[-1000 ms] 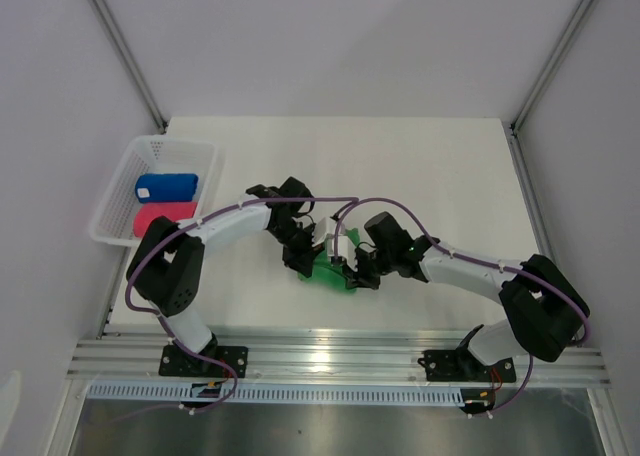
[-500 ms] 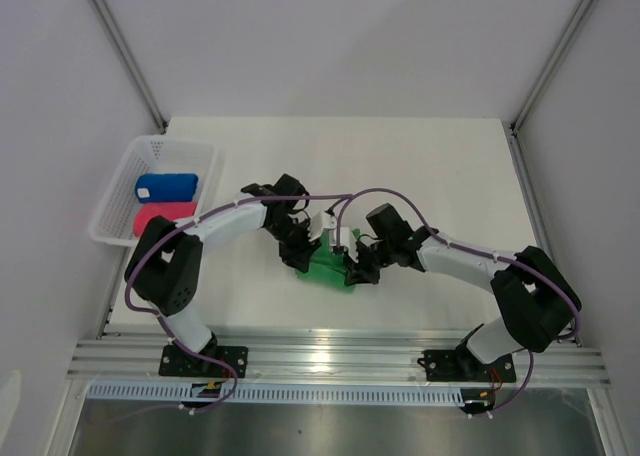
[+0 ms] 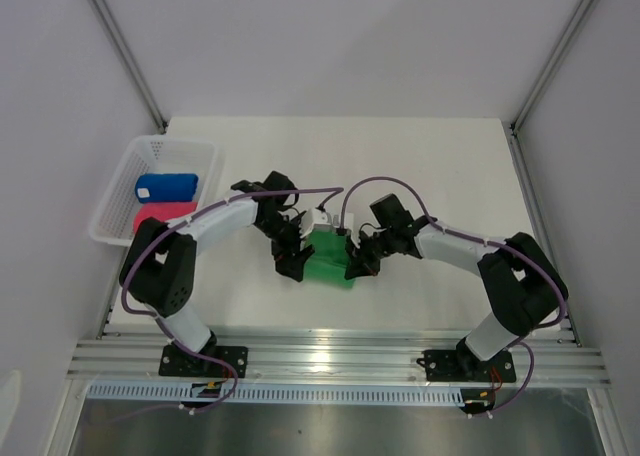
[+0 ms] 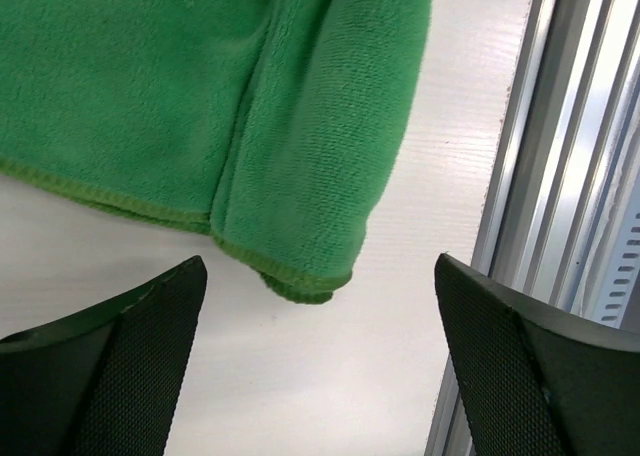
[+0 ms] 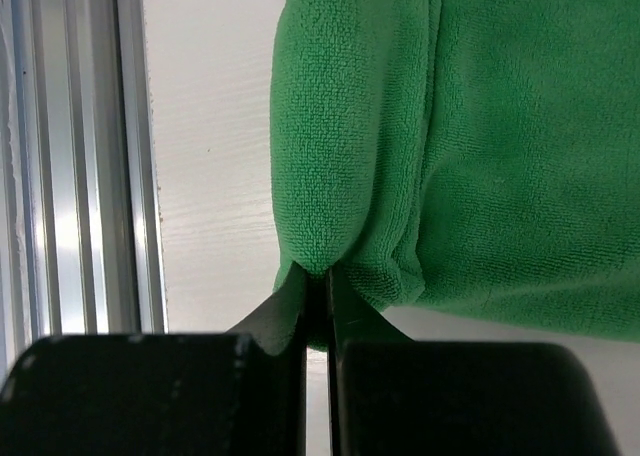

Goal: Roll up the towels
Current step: Roll the towel

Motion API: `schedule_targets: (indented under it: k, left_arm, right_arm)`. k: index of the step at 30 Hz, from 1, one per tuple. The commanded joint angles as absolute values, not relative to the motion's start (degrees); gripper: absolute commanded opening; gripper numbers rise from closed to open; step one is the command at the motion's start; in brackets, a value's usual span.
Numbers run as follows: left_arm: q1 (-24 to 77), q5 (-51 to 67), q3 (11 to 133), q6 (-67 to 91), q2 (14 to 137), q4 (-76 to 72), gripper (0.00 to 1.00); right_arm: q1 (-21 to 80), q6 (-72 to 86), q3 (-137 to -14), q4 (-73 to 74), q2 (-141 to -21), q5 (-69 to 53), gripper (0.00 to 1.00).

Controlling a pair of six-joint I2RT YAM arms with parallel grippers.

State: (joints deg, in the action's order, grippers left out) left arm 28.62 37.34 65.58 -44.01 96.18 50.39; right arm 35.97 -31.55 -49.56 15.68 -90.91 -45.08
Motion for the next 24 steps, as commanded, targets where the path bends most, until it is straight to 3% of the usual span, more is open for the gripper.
schedule_targets:
  k: [1, 8, 10, 11, 12, 15, 18, 24]
  left_arm:
    - [28.56, 41.75, 66.71, -44.74, 95.36, 50.28, 0.95]
    - [28.65, 41.22, 65.57, -40.53, 97.56, 46.68, 0.86]
    - [28.65, 39.91, 65.56, -38.33, 98.34, 44.66, 0.77]
    - [28.65, 39.64, 65.65, -37.45, 98.78, 44.74, 0.72]
    - [28.65, 39.46, 66.18, -36.92, 99.14, 44.91, 0.58]
    - [28.65, 40.34, 66.36, -36.83, 99.49, 47.02, 0.28]
    - [28.65, 41.39, 65.66, -37.18, 98.44, 50.79, 0.14]
    - [28.65, 46.93, 61.7, -36.3, 94.31, 54.67, 0.16]
  right_arm:
    - [35.42, -28.48, -53.26, 15.82, -92.37, -46.23, 0.0]
    - [33.22, -24.35, -53.26, 13.01, -93.69, -48.42, 0.0]
    - [32.87, -23.82, -53.35, 12.57, -94.04, -49.3, 0.0]
    - [32.78, -23.73, -53.35, 12.57, -94.13, -49.48, 0.0]
    - [32.87, -23.56, -53.35, 12.57, -94.22, -49.92, 0.0]
    - [32.7, -23.47, -53.7, 13.62, -94.31, -51.5, 0.0]
    - [32.7, -23.64, -53.96, 16.6, -93.96, -53.43, 0.0]
    - [33.92, -24.26, -54.14, 24.25, -92.64, -59.05, 0.0]
